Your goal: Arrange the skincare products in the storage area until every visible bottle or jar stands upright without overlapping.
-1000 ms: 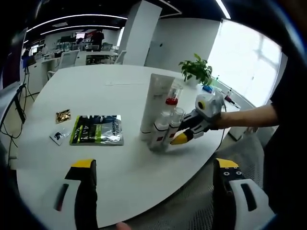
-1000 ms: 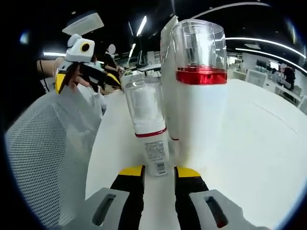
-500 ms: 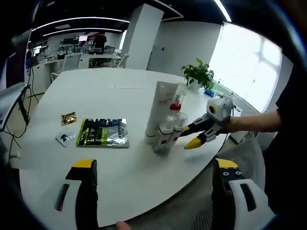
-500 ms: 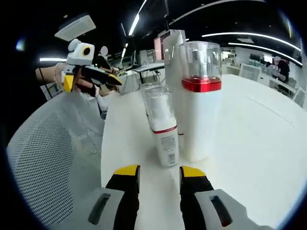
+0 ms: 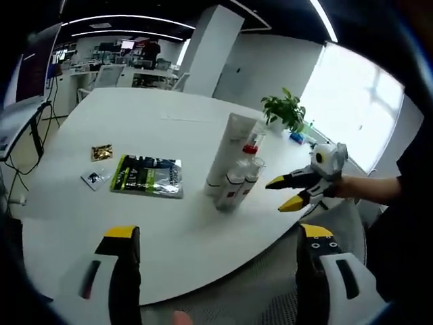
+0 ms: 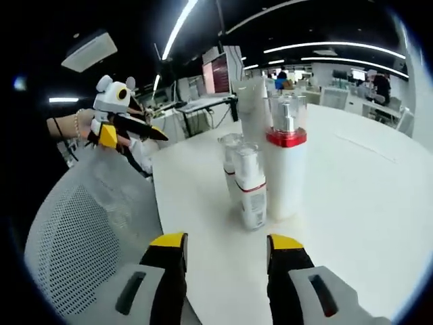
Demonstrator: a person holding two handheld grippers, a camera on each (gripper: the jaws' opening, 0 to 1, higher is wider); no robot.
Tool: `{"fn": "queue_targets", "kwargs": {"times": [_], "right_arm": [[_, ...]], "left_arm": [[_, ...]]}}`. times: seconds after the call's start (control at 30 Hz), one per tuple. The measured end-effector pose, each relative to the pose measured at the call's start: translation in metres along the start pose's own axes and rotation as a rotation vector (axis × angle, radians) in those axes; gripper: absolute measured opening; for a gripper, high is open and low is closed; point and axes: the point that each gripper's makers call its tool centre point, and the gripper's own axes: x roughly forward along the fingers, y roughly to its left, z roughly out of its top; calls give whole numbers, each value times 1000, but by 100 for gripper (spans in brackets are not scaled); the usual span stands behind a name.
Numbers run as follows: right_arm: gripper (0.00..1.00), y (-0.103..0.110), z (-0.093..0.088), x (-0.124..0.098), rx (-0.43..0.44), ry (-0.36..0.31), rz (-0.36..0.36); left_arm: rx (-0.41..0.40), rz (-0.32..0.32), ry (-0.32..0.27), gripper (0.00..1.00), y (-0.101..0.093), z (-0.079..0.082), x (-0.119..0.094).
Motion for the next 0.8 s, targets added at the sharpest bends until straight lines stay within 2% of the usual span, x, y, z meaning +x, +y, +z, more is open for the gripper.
{"fn": "queue_targets", "kwargs": {"times": [0.17,0.3,0.37,0.4,0.5,0.6,0.63,0.67,0.73,0.77,0.8], "right_arm": [[52,6,8,-13,11,-11,-60],[56,11,10,-24,21,-12,-106],[59,13,12,-32,34,3,-147],[60,9,16,-38,9,3,-192],[61,10,28,-48,30,-28,-265],[67,11,40,-53,60,-84,-321],[69,9,41,-53,56,-93,-341],[72,13,39,-51,54,-88,-328],[71,6,35,-58,29,-83,-424],[70,8,33,-60,-27,-54,-447],[71,8,35,-60,-46,-63,-461]], "left_arm": [[-17,16,0,88,4,-1,-1],[-25,32,-23,88,8,0,-2],[-15,33,-30,88,7,1,-2],[-11,34,-33,88,6,0,-2],[0,32,-35,89,7,0,-2],[9,37,-44,89,8,1,-3],[14,40,-43,89,8,0,-3],[18,41,-40,89,7,-2,-4],[41,36,-25,89,6,-6,-4],[57,34,-17,89,5,-8,-4],[64,32,-8,89,1,-10,-2]]}}
